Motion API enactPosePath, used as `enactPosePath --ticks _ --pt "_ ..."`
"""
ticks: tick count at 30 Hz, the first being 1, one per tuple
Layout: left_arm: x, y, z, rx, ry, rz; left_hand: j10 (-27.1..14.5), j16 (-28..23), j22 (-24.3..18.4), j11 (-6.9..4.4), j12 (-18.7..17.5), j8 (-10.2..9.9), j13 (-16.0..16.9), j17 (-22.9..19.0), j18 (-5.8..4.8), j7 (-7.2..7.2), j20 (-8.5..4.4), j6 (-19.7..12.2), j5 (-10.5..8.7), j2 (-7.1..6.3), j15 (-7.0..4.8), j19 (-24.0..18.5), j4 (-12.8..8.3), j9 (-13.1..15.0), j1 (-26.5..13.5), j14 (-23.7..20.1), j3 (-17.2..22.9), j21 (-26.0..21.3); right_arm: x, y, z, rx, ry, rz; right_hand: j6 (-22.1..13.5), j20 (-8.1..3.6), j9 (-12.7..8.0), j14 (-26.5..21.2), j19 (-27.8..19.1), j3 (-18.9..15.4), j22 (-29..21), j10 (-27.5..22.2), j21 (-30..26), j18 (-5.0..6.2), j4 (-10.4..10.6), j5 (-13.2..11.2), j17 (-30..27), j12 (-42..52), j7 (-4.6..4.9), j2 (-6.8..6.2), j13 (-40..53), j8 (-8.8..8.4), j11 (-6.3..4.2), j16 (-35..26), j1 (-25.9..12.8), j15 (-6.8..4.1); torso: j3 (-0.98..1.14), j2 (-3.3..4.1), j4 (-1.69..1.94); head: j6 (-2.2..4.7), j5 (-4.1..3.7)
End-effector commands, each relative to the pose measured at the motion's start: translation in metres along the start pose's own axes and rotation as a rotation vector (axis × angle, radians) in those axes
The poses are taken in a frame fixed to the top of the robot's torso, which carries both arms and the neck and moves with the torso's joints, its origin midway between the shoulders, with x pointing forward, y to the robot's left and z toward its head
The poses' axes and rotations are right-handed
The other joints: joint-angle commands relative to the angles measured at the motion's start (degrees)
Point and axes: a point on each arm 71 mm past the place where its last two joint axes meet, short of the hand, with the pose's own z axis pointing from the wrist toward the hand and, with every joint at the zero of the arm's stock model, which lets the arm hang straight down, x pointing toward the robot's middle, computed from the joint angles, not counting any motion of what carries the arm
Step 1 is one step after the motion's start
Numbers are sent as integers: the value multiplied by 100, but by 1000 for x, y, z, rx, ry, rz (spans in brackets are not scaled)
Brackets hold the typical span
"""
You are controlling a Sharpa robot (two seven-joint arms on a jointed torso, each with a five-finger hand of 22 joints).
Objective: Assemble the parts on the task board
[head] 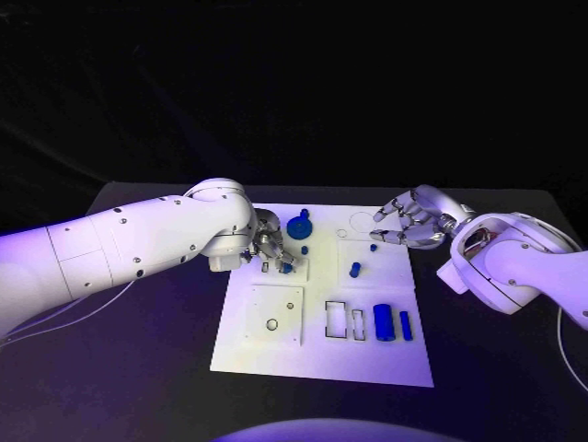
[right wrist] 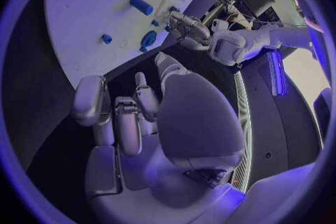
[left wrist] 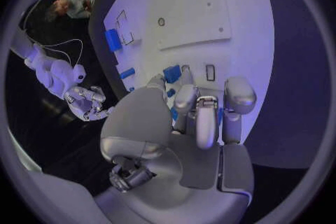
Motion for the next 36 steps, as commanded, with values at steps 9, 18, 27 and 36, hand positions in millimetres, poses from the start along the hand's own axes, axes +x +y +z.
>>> enactPosePath --ticks 9,18,27,36 --pt "2 -2 1 24 28 -37 -80 20 150 -41 -60 -96 -46 1508 -59 -52 -42 -71 -335 -10 -77 -83 -27 -31 1235 606 1182 69 4 0 1 -2 25 -26 7 -13 24 516 -26 41 -3 -12 -32 -28 66 153 1216 25 -17 -55 7 49 -2 -37 79 7 1 -1 0 -5 22" --pt "1 -1 0 40 28 -74 3 20 328 11 -107 392 -121 1508 -59 32 3 -195 -1091 -1259 -28 -104 -774 425 316 606 5295 74 5 0 1 1 29 -29 4 -14 32 516 -24 62 -1 -11 -36 -28 76 219 1216 28 -17 -65 8 56 -2 -37 96 6 4 3 -2 5 33" --pt "1 3 -1 34 31 -78 6 20 374 3 -135 468 -158 1508 -60 22 -3 -158 -834 -1275 -37 -93 -1113 494 -15 606 5538 74 5 -2 1 4 31 -29 3 -14 33 515 -26 66 -4 -12 -42 -27 79 232 1213 27 -17 -67 7 57 -2 -39 98 6 1 -3 4 0 30" --pt "1 5 -2 31 23 -82 44 20 413 -9 -101 512 -122 1508 -63 12 -12 -109 -629 -1286 -48 -78 -1269 524 -161 606 5611 85 7 -2 1 7 34 -28 2 -14 34 514 -28 68 -7 -13 -47 -26 81 238 1208 26 -16 -69 5 57 -2 -41 98 5 -2 1 3 1 32"
